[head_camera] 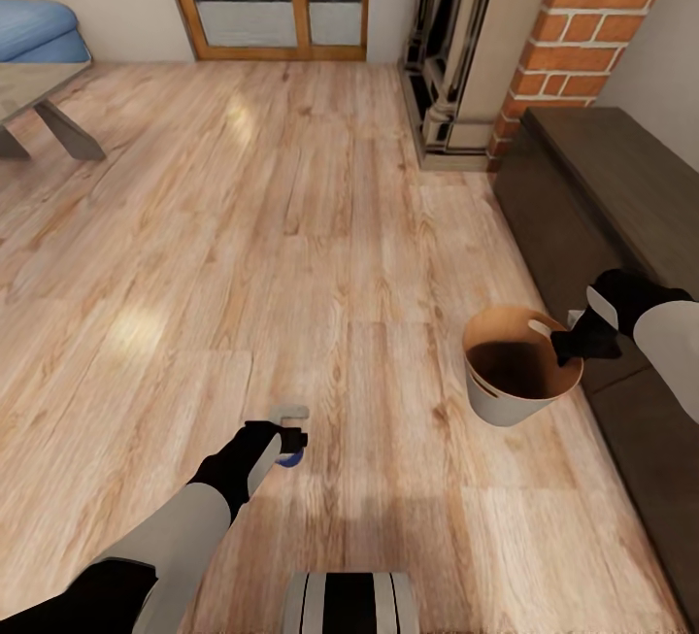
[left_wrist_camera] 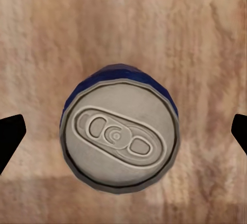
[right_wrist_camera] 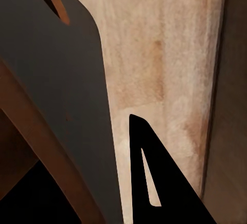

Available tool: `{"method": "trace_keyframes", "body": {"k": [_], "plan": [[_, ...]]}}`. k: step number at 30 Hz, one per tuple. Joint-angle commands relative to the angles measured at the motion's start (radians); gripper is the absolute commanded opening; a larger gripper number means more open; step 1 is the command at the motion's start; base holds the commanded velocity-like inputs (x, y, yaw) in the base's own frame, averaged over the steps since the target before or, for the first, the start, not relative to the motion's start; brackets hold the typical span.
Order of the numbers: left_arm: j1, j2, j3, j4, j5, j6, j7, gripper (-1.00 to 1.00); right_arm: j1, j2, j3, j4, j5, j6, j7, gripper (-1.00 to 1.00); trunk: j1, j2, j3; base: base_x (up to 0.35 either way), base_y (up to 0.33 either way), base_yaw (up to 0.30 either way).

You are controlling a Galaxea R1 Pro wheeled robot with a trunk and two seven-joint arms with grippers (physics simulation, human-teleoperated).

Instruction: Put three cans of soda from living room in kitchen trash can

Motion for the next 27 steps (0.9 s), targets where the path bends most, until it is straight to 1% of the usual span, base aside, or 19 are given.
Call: {"method": "trace_keyframes", "body": {"k": [1, 15, 18, 23, 25, 26, 27], "plan": [[0.000, 0.000, 0.000, 0.000, 0.000, 0.000, 0.000, 1.00, -0.001, 0.000, -0.003, 0.000, -0.005, 0.001, 0.000, -1.00, 0.000, 0.000, -0.005, 0.000, 0.000, 0.000], [0.000, 0.000, 0.000, 0.000, 0.001, 0.000, 0.000, 1.00, -0.001, 0.001, 0.000, 0.000, -0.005, 0.001, 0.000, -1.00, 0.000, 0.000, -0.023, 0.000, 0.000, 0.000], [0.000, 0.000, 0.000, 0.000, 0.002, 0.000, -0.001, 1.00, -0.001, 0.001, 0.000, 0.000, -0.005, 0.001, 0.000, -1.00, 0.001, -0.001, -0.037, 0.000, 0.000, 0.000], [0.000, 0.000, 0.000, 0.000, 0.002, 0.000, -0.002, 1.00, -0.001, 0.001, 0.000, 0.000, -0.005, 0.001, 0.000, -1.00, 0.001, -0.001, -0.041, 0.000, 0.000, 0.000], [0.000, 0.001, 0.000, 0.000, 0.002, 0.000, -0.002, 1.00, -0.001, 0.000, 0.010, 0.000, -0.004, 0.001, 0.000, -1.00, 0.001, -0.001, -0.042, 0.000, 0.000, 0.000], [0.000, 0.001, 0.000, 0.000, 0.002, 0.000, -0.003, -1.00, -0.001, 0.000, 0.014, 0.000, -0.004, 0.001, 0.000, -1.00, 0.001, -0.001, -0.042, 0.000, 0.000, 0.000], [0.001, 0.001, 0.000, 0.000, 0.002, 0.000, -0.005, -1.00, -0.001, 0.000, 0.022, 0.000, -0.005, 0.001, 0.000, -1.00, 0.001, -0.001, -0.042, 0.000, 0.000, 0.000]]}}
